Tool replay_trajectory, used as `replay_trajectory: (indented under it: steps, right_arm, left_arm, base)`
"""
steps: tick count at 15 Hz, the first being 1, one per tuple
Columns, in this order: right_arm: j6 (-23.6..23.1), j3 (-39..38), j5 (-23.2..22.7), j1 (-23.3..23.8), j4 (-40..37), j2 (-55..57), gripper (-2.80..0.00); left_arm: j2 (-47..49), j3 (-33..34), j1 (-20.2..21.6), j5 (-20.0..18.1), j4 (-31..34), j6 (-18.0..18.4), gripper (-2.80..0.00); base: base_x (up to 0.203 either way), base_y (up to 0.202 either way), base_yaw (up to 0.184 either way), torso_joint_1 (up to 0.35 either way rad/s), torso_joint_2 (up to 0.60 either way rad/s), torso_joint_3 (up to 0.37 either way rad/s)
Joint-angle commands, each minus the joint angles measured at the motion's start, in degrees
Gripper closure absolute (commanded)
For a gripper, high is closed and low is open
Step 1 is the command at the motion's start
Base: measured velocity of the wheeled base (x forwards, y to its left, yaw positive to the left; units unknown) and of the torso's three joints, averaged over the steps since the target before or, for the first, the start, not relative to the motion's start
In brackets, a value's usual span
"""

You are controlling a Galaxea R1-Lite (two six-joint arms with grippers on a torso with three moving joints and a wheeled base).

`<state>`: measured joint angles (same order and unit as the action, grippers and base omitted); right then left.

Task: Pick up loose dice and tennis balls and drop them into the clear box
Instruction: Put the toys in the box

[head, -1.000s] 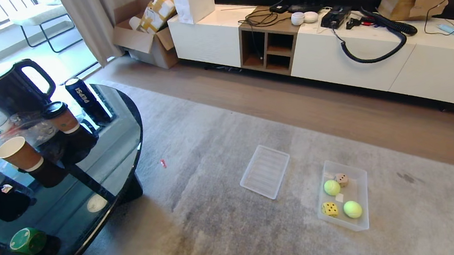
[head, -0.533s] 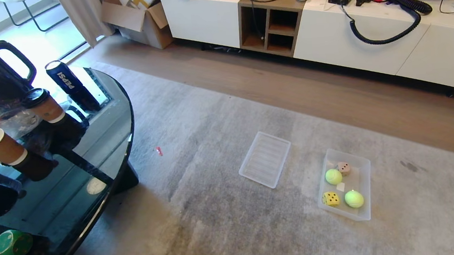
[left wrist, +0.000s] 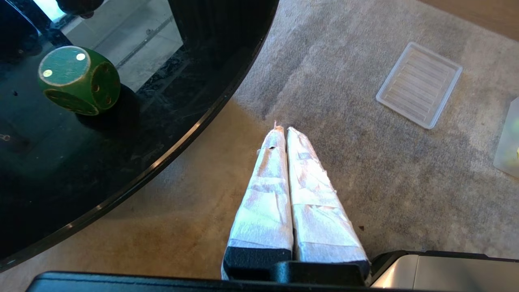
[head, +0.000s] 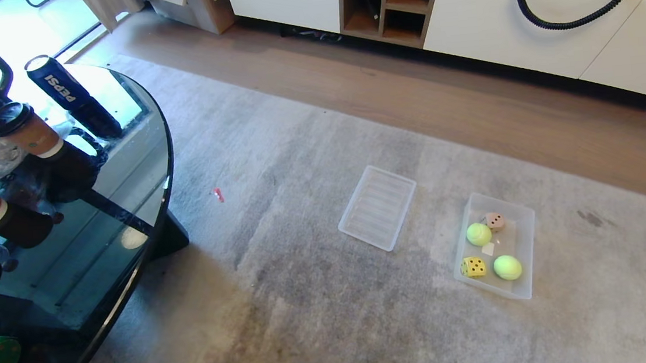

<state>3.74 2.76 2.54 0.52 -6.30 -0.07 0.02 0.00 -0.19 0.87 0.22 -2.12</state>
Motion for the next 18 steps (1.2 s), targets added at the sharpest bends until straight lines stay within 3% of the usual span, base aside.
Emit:
replay_trajectory:
  steps: [1,18]
  right_arm:
    - [0.04,0.06,0.01,0.0,-0.03,0.04,0.0]
    - [0.04,0.0,0.01,0.0,-0.03,0.04,0.0]
  left_arm:
    - [0.06,0.0,0.02,0.01,0.04,-0.08,0.0]
    - [0.06,0.0,0.02,0.01,0.04,0.01,0.0]
  base:
    - [0.0,0.0,0.0,0.002,0.0,-0.198]
    - [0.0,0.0,0.0,0.003,0.0,-0.2]
